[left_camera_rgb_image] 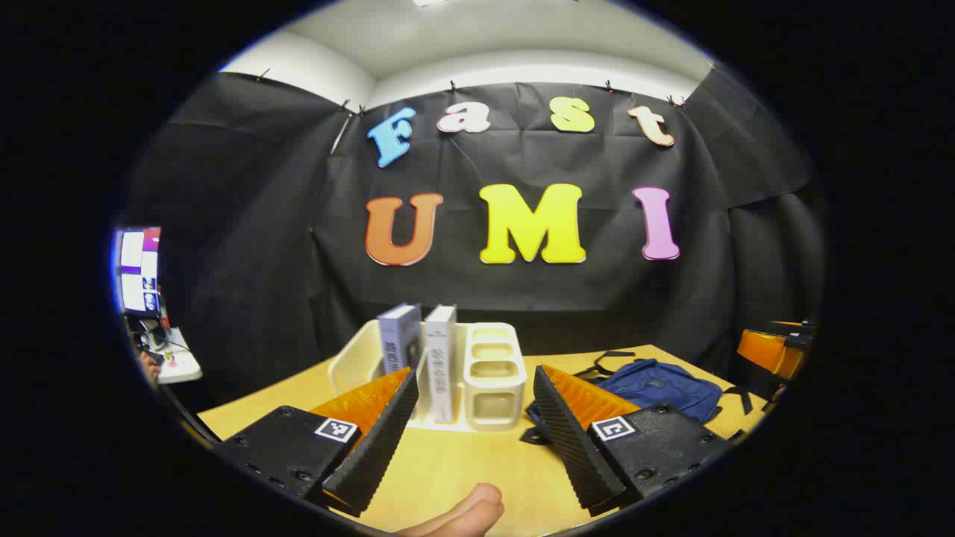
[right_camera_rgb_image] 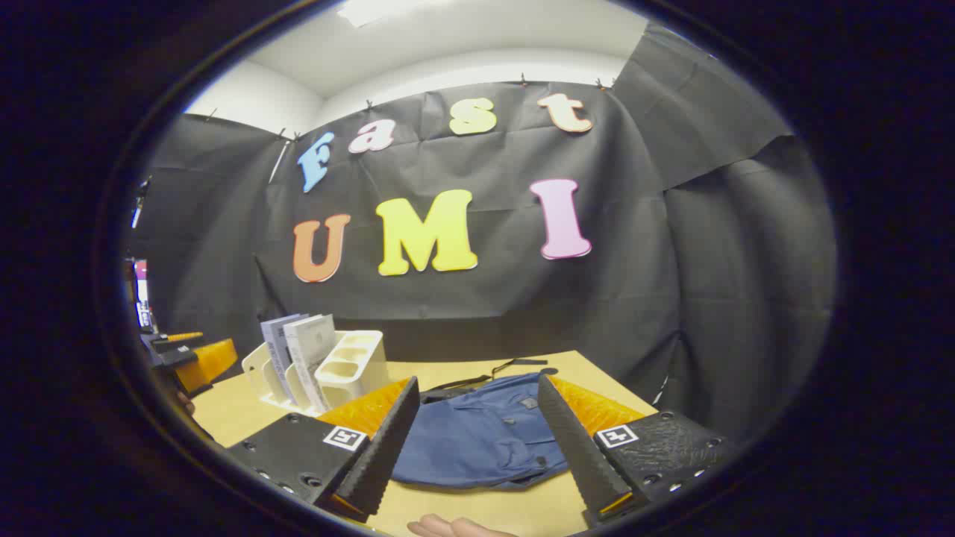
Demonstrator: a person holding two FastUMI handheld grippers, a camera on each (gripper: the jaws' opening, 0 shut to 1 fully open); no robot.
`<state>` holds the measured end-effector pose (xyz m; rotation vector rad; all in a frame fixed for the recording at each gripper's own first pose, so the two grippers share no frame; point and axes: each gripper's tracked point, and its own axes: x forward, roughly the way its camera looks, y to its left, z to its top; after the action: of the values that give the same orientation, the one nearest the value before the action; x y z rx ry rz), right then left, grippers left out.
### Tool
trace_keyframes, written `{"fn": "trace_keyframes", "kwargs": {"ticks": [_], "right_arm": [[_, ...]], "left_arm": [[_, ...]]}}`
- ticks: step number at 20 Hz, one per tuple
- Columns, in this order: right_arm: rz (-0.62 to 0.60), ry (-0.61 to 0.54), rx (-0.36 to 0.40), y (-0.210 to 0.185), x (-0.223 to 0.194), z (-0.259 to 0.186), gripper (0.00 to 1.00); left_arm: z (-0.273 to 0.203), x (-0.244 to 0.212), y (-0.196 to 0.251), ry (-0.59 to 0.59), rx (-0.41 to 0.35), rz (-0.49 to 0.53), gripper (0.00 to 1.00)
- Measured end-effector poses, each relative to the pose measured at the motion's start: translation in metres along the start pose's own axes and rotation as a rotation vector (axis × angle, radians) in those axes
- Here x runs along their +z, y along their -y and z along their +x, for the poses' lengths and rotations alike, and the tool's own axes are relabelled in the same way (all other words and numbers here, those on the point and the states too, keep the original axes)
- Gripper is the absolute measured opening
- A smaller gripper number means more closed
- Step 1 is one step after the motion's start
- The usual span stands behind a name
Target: Open the schoolbag, grab two books from the bookshelf and put them into the schoolbag.
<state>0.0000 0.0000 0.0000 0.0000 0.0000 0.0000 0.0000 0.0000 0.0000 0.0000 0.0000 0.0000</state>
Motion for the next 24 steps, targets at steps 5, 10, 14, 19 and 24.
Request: {"fn": "trace_keyframes", "kwargs": {"ticks": [5,10,14,19,24], "right_arm": [[-0.058,0.014,0.047,-0.047,0.006,-0.024,0.96],[-0.095,0.036,0.049,-0.064,0.012,-0.041,0.95],[-0.104,0.022,0.028,-0.066,0.009,-0.039,0.94],[-0.097,-0.011,0.037,-0.067,0.003,-0.034,0.96],[-0.111,-0.025,0.045,-0.071,-0.001,-0.032,0.98]], "left_arm": [[-0.012,-0.007,-0.021,-0.042,-0.034,-0.009,0.98],[-0.012,-0.011,-0.015,-0.065,-0.09,-0.046,0.98],[-0.015,-0.01,-0.017,-0.056,-0.1,-0.029,0.98],[-0.014,-0.013,-0.016,-0.055,-0.098,-0.023,0.98],[-0.013,-0.016,-0.017,-0.075,-0.091,-0.017,0.98]]}}
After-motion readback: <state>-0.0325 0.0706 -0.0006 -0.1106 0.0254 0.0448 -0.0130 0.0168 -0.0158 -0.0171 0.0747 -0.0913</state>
